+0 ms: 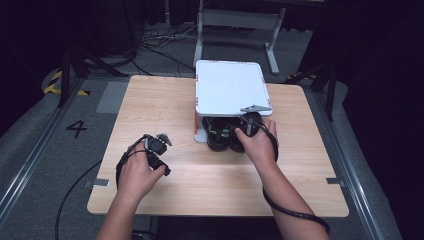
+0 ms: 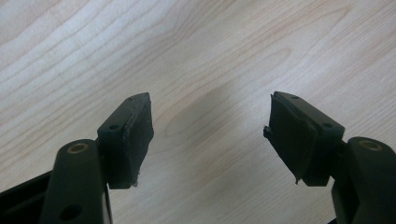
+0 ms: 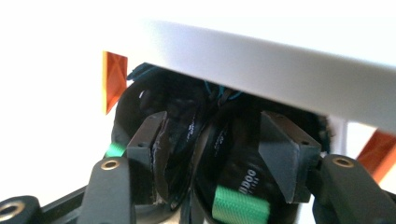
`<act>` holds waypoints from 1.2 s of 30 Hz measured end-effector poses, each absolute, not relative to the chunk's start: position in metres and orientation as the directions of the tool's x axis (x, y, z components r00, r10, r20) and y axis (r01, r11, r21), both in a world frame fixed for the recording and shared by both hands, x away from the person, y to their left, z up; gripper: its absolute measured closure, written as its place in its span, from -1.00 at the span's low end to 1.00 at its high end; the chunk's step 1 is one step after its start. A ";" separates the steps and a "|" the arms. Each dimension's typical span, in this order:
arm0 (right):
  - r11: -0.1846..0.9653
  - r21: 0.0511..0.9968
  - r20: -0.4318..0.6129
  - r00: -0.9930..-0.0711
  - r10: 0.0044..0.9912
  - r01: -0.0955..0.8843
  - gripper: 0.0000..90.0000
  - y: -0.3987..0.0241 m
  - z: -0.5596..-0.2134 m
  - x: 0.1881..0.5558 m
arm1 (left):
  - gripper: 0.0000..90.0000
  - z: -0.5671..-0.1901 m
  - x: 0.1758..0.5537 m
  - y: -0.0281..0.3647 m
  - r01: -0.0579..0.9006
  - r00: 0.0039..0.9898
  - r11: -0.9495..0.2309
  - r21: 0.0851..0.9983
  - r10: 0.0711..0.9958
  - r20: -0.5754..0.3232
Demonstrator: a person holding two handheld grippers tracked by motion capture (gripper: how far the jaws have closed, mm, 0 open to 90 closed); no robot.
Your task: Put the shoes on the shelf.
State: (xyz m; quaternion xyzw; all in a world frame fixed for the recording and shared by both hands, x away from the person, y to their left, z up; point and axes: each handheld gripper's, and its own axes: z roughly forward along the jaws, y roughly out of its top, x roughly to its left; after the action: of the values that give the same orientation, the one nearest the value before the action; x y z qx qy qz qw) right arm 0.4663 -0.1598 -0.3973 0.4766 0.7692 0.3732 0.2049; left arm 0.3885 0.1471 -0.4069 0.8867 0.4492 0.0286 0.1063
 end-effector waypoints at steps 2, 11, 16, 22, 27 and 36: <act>0.292 0.766 0.036 -0.492 0.870 0.572 -0.04 -0.163 -0.391 0.462 | -0.30 -0.406 0.390 0.144 0.791 0.596 -0.574 0.212 0.802 -0.050; 0.338 0.739 0.062 -0.559 0.827 0.583 -0.09 -0.188 -0.365 0.440 | -0.31 -0.398 0.393 0.130 0.761 0.631 -0.605 0.236 0.774 -0.054; 0.388 0.706 0.073 -0.606 0.792 0.592 -0.11 -0.215 -0.357 0.417 | -0.27 -0.397 0.390 0.125 0.753 0.636 -0.596 0.279 0.768 -0.074; 0.391 0.666 0.086 -0.587 0.805 0.635 -0.09 -0.257 -0.365 0.392 | -0.26 -0.392 0.383 0.119 0.745 0.646 -0.607 0.279 0.760 -0.072; 0.448 0.628 0.049 -0.607 0.793 0.636 -0.25 -0.283 -0.375 0.379 | -0.22 -0.389 0.383 0.116 0.737 0.656 -0.614 0.283 0.751 -0.077; 0.565 0.472 0.066 -0.666 0.743 0.677 -0.54 -0.292 -0.403 0.373 | -0.04 -0.395 0.382 0.104 0.692 0.705 -0.649 0.317 0.702 -0.101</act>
State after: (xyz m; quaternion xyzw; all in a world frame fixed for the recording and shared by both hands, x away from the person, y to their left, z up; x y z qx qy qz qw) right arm 0.3733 -0.2920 -0.4035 0.4027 0.8817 0.2357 0.0704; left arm 0.3815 0.1038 -0.3946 0.9079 0.3838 0.0152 0.1679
